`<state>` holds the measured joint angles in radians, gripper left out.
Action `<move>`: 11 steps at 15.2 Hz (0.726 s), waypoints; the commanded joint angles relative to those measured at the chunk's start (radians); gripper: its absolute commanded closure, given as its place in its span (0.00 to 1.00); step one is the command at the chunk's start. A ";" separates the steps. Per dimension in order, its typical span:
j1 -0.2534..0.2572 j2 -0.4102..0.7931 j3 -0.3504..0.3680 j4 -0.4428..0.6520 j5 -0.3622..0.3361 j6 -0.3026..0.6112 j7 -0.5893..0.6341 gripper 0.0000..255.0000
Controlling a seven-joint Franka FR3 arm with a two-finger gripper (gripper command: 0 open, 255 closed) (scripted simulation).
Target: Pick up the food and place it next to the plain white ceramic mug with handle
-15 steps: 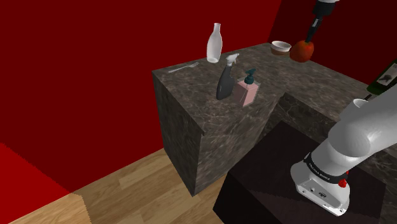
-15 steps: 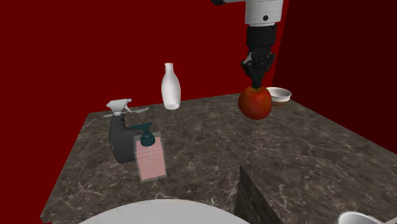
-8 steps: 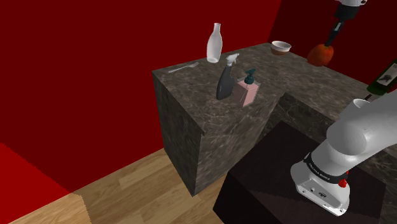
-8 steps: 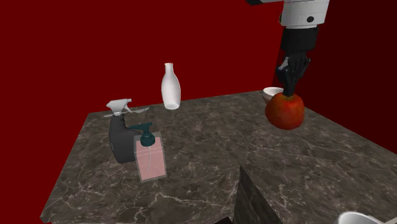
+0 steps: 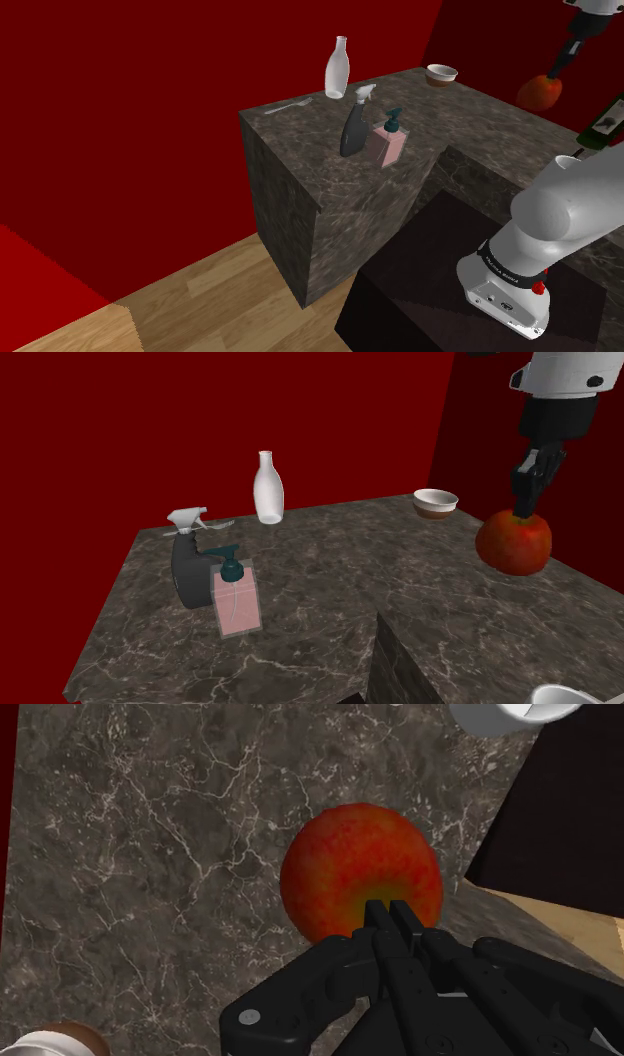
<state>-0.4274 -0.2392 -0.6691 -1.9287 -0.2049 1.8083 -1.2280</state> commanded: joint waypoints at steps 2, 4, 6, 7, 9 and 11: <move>-0.023 0.023 -0.059 0.030 0.010 0.001 -0.089 1.00; -0.038 0.041 -0.098 0.049 0.021 0.004 -0.146 1.00; -0.052 0.066 -0.139 0.073 0.038 0.006 -0.206 1.00; -0.059 0.081 -0.160 0.087 0.050 0.007 -0.238 1.00; -0.078 0.132 -0.219 0.128 0.091 0.008 -0.326 1.00; -0.080 0.131 -0.219 0.100 0.089 0.035 -0.325 1.00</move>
<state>-0.5030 -0.1073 -0.8818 -1.8151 -0.1152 1.8296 -1.5422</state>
